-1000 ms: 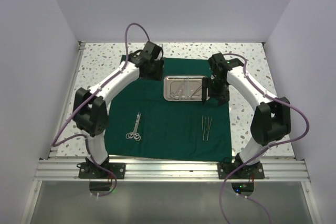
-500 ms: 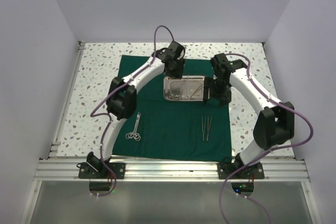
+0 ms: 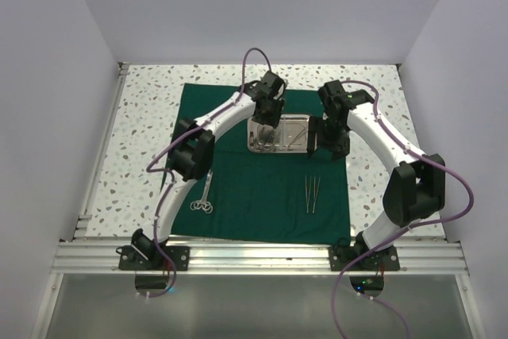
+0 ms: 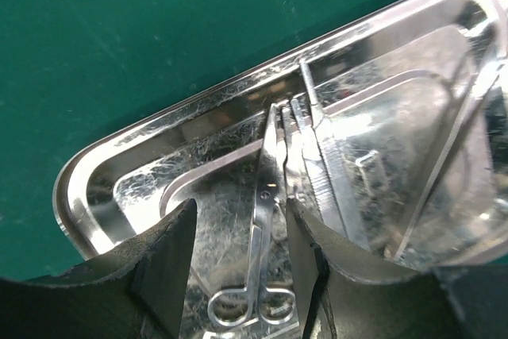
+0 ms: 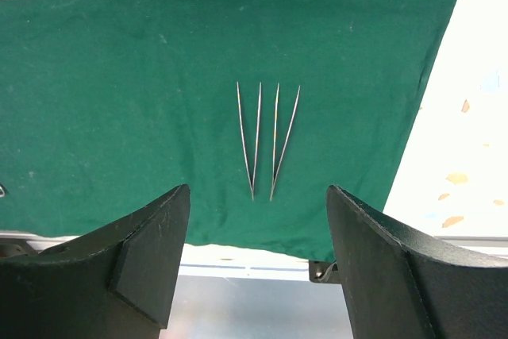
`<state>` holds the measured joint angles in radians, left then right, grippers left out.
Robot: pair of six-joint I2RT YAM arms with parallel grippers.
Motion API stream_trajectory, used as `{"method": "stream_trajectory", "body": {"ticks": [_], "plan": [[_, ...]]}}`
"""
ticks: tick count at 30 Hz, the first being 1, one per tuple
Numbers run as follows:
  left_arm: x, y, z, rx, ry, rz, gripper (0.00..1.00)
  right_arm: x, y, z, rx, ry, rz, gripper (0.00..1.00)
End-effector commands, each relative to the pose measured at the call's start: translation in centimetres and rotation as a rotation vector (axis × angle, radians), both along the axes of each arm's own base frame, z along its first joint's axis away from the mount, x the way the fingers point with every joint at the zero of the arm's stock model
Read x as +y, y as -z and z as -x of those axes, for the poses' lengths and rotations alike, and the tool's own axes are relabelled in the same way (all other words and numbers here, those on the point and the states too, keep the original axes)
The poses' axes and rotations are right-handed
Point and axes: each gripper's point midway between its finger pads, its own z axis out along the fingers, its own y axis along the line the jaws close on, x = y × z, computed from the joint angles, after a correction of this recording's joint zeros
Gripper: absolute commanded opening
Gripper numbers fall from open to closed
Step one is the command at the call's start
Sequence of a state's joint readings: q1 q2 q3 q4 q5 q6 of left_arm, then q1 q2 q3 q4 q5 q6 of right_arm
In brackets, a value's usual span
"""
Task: Open and lay out the surgical kit
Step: Pick up the medical item from the container.
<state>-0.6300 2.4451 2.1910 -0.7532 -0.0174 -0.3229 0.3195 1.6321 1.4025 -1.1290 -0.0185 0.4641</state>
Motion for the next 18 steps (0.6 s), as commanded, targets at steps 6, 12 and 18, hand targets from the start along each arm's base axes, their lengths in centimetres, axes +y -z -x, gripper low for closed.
{"method": "stream_trajectory", "body": {"ticks": [6, 12, 18], "plan": [[-0.1, 2.8, 0.2, -0.004, 0.042, -0.074, 0.52, -0.1, -0.8, -0.6, -0.012, 0.001, -0.002, 0.73], [1.9, 4.1, 0.0, -0.023, 0.002, -0.225, 0.52, 0.0, -0.8, -0.9, -0.011, -0.001, -0.006, 0.73], [5.5, 4.9, -1.0, -0.068, -0.084, -0.403, 0.50, 0.1, -0.9, -1.2, -0.012, -0.005, -0.012, 0.73]]}}
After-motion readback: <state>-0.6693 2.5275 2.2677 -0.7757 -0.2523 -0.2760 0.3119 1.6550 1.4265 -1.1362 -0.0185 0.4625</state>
